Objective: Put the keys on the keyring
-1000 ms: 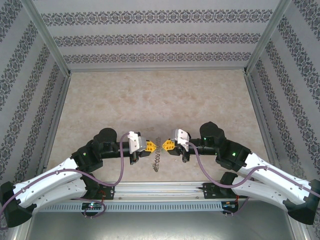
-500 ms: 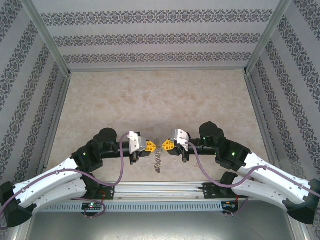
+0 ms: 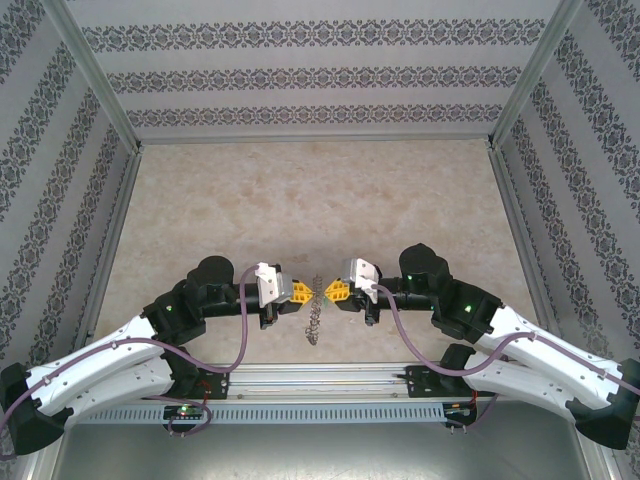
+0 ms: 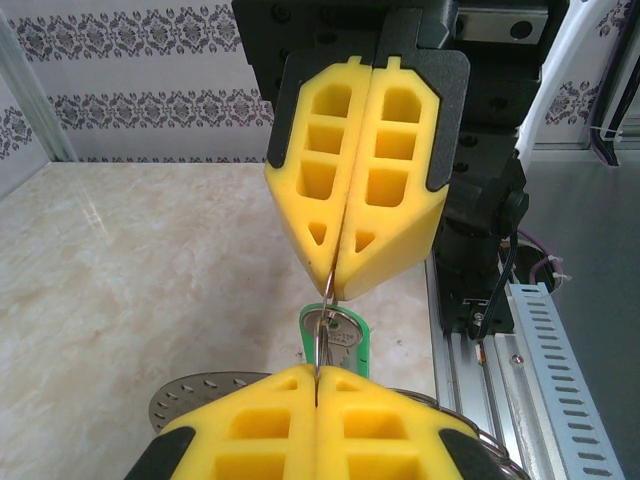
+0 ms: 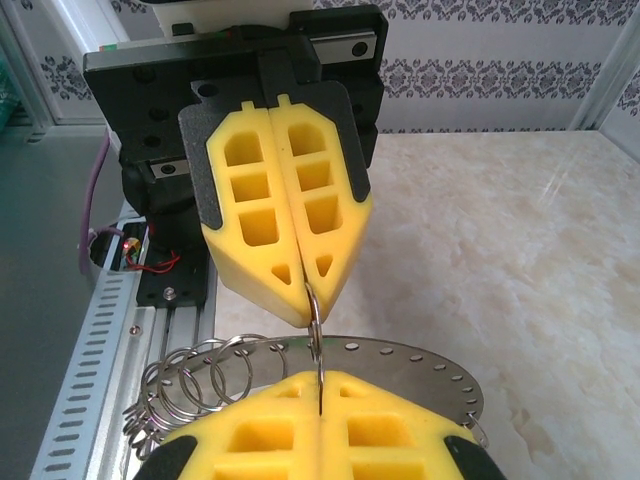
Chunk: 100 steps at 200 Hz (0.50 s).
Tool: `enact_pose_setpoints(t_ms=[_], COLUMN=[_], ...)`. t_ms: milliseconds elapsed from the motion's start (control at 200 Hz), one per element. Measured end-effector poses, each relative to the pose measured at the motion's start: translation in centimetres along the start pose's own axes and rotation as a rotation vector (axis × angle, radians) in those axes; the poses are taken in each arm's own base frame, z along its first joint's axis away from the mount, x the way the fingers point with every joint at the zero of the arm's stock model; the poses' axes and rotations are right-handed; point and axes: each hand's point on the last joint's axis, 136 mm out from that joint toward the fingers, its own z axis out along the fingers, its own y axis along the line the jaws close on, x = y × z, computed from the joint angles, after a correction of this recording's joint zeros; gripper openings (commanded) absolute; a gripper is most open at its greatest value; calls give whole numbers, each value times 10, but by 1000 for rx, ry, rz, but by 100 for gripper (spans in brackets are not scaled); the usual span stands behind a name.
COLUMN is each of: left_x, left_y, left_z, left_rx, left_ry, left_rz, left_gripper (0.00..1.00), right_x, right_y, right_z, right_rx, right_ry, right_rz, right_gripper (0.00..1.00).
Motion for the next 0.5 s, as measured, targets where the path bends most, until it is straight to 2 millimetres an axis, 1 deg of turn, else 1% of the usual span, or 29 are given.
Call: enact_pose_setpoints(t_ms=[330, 500], left_x=[0, 0], left_y=[1, 1], left_z=[0, -1], left_rx=[-4, -8], left_ry=[1, -1], left_rz=[0, 1], left_gripper=[0, 0], right_x=[1, -1], right_y=[-1, -1], right_z=[2, 2], right_rx=[-2, -1], right_ry=[7, 5], right_rz=[4, 3], right_gripper=[0, 0])
